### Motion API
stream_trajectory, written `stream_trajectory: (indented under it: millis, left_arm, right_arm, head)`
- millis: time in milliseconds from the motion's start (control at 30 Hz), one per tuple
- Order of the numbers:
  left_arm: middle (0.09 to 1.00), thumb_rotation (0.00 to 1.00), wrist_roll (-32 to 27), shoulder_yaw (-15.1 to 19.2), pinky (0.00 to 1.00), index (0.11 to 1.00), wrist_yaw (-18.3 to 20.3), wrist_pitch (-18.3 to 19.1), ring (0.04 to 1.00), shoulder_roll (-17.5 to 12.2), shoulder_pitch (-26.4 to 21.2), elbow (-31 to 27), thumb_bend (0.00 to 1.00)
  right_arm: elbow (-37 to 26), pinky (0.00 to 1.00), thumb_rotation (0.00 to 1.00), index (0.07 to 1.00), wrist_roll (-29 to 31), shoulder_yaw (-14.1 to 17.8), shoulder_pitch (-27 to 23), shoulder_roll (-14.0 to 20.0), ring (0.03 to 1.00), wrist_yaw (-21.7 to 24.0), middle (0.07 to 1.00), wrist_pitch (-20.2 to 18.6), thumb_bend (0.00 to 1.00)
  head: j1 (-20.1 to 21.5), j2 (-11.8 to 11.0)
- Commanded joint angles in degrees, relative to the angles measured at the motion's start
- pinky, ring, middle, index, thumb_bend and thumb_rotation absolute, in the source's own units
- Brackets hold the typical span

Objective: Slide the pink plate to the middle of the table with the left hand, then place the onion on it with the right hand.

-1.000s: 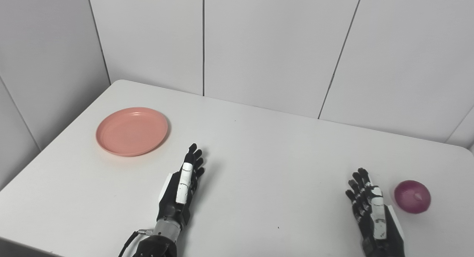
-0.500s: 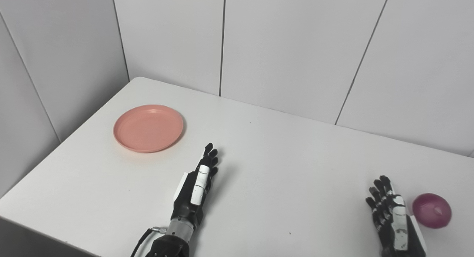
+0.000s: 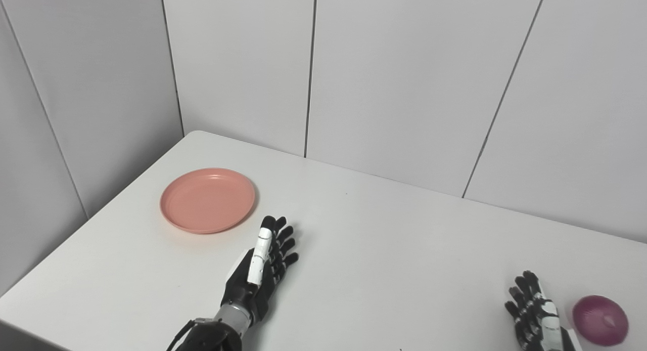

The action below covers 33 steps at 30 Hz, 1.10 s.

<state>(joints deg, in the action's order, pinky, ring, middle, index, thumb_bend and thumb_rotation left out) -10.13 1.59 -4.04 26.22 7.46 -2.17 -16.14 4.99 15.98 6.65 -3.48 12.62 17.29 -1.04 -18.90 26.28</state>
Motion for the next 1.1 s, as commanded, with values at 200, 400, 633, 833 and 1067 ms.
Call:
stream_trajectory:
  millis: [200,400,633,833,1067]
  left_arm:
    - [1.000,1.00,-13.8,-3.7,1.00,1.000,-10.1,0.7,1.000,-11.3,-11.0,-3.6,0.82]
    - [1.000,1.00,-29.3,-9.6,1.00,1.000,-21.7,0.7,1.000,-23.6,-17.9,-3.6,0.81]
    - [1.000,1.00,-34.4,-11.2,1.00,1.000,-21.8,0.7,1.000,-32.9,-22.6,-1.1,0.85]
    - [1.000,1.00,-35.0,-7.5,1.00,1.000,-15.8,0.7,1.000,-38.0,-24.8,4.5,0.86]
    - [1.000,1.00,-34.9,-3.7,1.00,1.000,-7.6,0.7,1.000,-43.2,-25.6,10.7,0.89]
  right_arm:
    - [-1.0,1.00,1.00,1.000,-0.1,-1.0,2.8,-2.0,1.000,-0.8,1.000,-0.1,0.84]
    - [-2.0,1.00,1.00,1.000,-0.2,-1.3,2.9,-2.0,1.000,-1.0,1.000,-0.7,0.82]
    - [-3.3,1.00,1.00,1.000,-0.3,-1.6,3.2,-2.2,1.000,-1.6,1.000,-1.7,0.81]
    - [-3.8,1.00,1.00,1.000,0.0,-1.8,3.3,-2.2,1.000,-1.9,1.000,-2.0,0.77]
    - [-4.0,1.00,1.00,1.000,-0.3,-1.9,3.3,-1.8,1.000,-1.9,1.000,-2.2,0.76]
  head:
    - [0.6,0.3]
    - [0.7,0.2]
    - [0.8,0.1]
    - [0.8,0.1]
    - [0.5,0.0]
